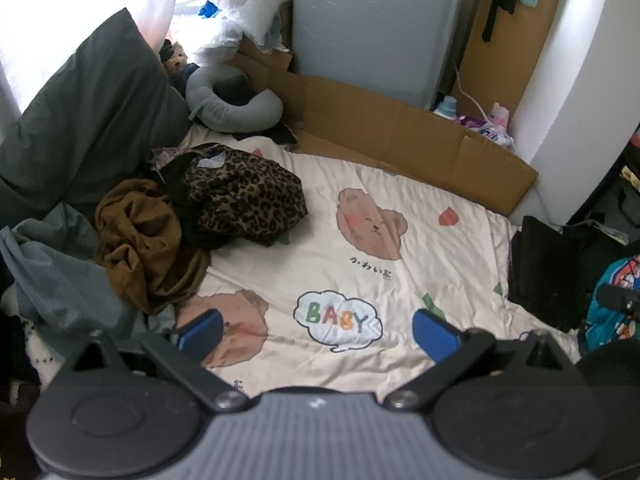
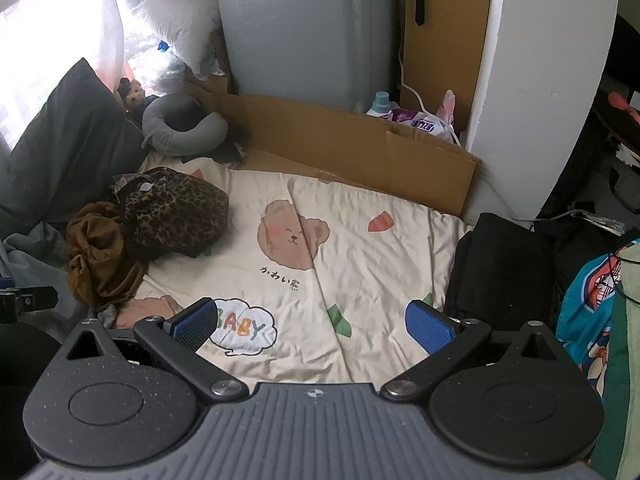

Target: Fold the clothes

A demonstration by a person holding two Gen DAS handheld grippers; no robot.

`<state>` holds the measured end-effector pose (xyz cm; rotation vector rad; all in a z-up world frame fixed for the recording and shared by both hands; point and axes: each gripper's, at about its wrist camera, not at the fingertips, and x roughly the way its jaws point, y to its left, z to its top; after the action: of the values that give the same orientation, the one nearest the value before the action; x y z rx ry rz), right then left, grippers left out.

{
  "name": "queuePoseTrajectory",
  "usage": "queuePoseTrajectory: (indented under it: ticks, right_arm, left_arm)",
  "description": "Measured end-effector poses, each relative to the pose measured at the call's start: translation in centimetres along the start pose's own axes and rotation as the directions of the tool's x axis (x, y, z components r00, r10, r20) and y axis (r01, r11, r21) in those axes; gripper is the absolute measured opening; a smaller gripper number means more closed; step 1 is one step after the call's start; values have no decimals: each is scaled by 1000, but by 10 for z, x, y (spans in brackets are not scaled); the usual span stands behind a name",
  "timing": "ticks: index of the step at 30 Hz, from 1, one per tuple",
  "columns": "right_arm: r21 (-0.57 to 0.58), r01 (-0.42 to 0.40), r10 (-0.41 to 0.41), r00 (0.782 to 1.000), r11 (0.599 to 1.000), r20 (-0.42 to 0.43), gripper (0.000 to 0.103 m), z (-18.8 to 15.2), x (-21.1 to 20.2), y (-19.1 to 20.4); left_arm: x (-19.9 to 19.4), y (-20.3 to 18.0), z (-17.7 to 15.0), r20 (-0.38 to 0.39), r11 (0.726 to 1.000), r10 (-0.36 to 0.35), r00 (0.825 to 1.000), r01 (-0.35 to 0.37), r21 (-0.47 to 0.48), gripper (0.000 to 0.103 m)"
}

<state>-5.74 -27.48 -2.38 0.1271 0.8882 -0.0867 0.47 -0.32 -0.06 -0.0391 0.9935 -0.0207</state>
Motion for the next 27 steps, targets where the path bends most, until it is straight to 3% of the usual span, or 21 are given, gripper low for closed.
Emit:
queuePoseTrajectory:
  ticks: [10, 27]
  right_arm:
    - [47, -35, 35, 999, 998, -12, 103, -1, 2, -8]
    - [34, -14, 15, 1000, 999, -13, 103, 0, 2, -3]
  left_arm:
    - [0, 5, 1, 1, 1000, -11, 1000, 11, -13, 102]
    - [-2, 5, -3, 15, 1000, -17, 1000, 17, -24, 102]
